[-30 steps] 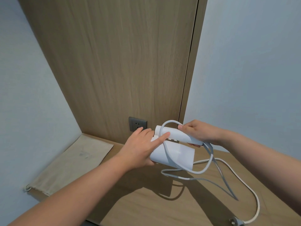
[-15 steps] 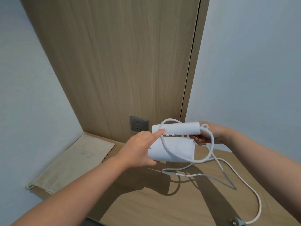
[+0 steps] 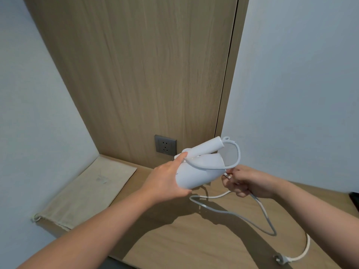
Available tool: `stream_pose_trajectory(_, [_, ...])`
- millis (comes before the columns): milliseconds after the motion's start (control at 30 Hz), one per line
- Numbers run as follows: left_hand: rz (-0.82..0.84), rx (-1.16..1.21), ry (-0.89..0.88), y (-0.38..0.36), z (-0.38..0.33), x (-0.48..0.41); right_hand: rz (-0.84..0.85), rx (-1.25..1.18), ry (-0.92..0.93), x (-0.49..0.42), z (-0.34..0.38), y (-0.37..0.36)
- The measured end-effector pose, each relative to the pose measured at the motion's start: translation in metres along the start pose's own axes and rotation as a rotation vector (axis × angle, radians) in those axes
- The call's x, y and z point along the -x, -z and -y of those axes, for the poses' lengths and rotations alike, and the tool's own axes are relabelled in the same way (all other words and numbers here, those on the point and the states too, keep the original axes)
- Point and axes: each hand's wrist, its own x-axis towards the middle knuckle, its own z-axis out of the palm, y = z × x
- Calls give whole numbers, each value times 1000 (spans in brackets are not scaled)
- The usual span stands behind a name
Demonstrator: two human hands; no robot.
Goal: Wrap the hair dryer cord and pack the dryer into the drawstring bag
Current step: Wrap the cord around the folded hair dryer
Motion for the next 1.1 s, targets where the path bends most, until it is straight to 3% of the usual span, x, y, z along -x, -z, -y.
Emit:
stream_pose_trajectory(200, [-7, -64, 13, -1, -3, -1, -105, -280, -41, 2, -6, -8])
stream_pose_trajectory(333, [-3, -56, 30, 0, -4, 2, -153, -333, -19, 1, -8, -15])
stream_pose_trajectory(500, [45, 124, 114, -3, -7, 10, -80, -477, 60, 1, -14, -18])
stream_pose_trajectory(700, [85, 394, 143, -1, -9, 12, -105, -653, 140, -12, -14, -29])
stream_pose_trajectory(933, [91, 560, 201, -4, -18, 11, -231, -654, 72, -23, -11, -37])
stream_pose_trajectory(1100, [123, 331, 227, -3, -11, 6, -345, -273, -120, -25, -16, -43])
